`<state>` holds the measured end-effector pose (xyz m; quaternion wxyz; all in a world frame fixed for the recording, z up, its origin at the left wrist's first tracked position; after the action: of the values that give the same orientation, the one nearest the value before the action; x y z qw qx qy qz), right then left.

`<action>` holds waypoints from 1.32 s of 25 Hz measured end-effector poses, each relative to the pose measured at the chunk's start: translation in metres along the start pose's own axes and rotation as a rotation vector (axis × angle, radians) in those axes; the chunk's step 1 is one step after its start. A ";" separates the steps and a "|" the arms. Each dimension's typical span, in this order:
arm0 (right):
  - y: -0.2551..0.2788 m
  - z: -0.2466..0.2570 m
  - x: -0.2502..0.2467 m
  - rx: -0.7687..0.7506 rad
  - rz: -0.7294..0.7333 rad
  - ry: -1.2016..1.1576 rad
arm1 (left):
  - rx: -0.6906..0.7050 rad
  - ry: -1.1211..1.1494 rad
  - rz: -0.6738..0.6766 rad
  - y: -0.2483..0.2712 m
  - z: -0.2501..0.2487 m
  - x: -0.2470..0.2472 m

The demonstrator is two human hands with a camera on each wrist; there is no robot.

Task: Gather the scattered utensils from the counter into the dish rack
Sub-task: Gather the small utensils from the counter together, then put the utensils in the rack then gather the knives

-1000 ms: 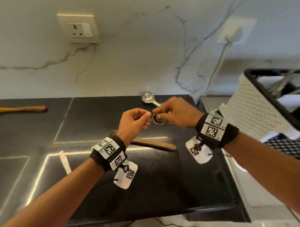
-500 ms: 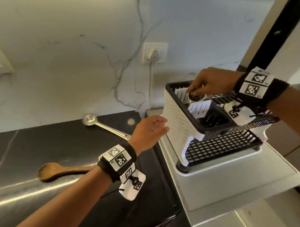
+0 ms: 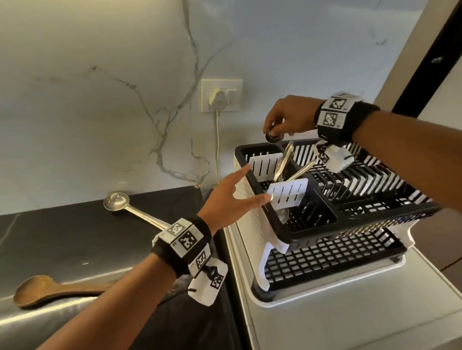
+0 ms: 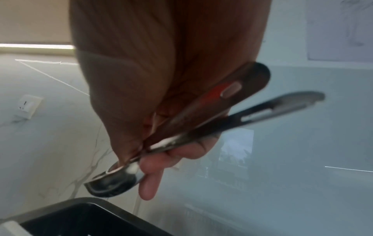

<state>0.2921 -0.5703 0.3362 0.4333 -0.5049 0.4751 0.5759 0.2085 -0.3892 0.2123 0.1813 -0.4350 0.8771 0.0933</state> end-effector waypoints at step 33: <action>-0.069 0.053 0.018 -0.073 0.306 0.176 | 0.001 0.067 0.143 -0.022 0.016 0.018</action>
<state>0.3485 -0.5054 0.3129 0.2788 -0.4903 0.5614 0.6056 0.2195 -0.4103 0.1901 0.1450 -0.3738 0.9116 0.0910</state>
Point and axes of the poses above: each hand's wrist, its own y-axis away from the middle knuckle, its own x-axis out of the palm, z = x × y, the point moved 7 cm from there along -y, towards the middle knuckle, and after that the axes turned 1 degree about -y, right-handed, at the moved point
